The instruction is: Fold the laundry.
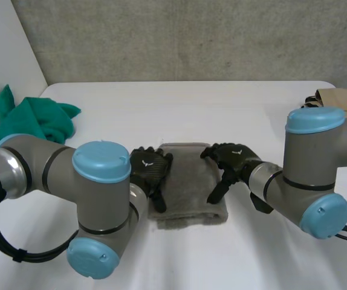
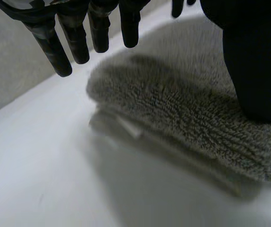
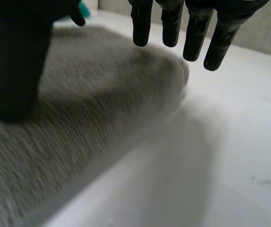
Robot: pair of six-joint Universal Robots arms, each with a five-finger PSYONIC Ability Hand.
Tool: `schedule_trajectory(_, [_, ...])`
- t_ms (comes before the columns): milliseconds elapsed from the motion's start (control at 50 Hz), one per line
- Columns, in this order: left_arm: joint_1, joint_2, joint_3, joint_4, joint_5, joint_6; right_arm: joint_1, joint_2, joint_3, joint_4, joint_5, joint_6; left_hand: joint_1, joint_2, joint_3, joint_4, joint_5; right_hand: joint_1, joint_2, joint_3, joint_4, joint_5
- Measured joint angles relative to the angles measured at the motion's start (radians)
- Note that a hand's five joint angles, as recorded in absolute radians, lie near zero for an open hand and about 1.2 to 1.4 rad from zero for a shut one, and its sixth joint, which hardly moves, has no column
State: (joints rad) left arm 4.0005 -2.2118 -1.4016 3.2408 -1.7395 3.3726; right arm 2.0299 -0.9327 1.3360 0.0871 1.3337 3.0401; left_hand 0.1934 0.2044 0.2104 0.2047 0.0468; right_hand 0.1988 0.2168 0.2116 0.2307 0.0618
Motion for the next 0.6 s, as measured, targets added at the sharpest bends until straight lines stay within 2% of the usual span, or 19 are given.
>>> schedule_trajectory(200, [-0.010,0.000,-0.013,-0.004,-0.014,0.074,0.030,0.035,-0.017,0.012,0.062,-0.161,-0.001,-0.002,0.000,-0.002,0.000,-0.015,0.000,0.000,0.000,0.000])
schedule_trajectory(340, [-0.014,0.099,-0.005,0.003,0.063,0.068,0.049,-0.097,0.051,-0.074,0.081,-0.167,-0.004,-0.002,0.000,-0.002,-0.001,-0.015,0.000,0.000,0.000,-0.004])
schedule_trajectory(420, [0.010,0.214,0.001,0.001,0.170,0.055,0.053,-0.216,0.173,-0.209,0.078,-0.146,-0.004,-0.002,0.000,-0.002,-0.002,-0.015,0.000,0.000,0.000,-0.004])
schedule_trajectory(480, [0.048,0.301,0.006,-0.014,0.287,0.028,0.065,-0.290,0.297,-0.317,0.074,-0.138,-0.001,-0.002,0.000,-0.002,-0.002,-0.015,0.000,0.000,0.000,-0.004])
schedule_trajectory(600, [0.114,0.400,0.035,-0.088,0.503,-0.062,0.138,-0.320,0.481,-0.466,0.075,-0.142,0.000,-0.002,0.000,-0.001,-0.002,-0.015,0.000,0.000,0.000,-0.004])
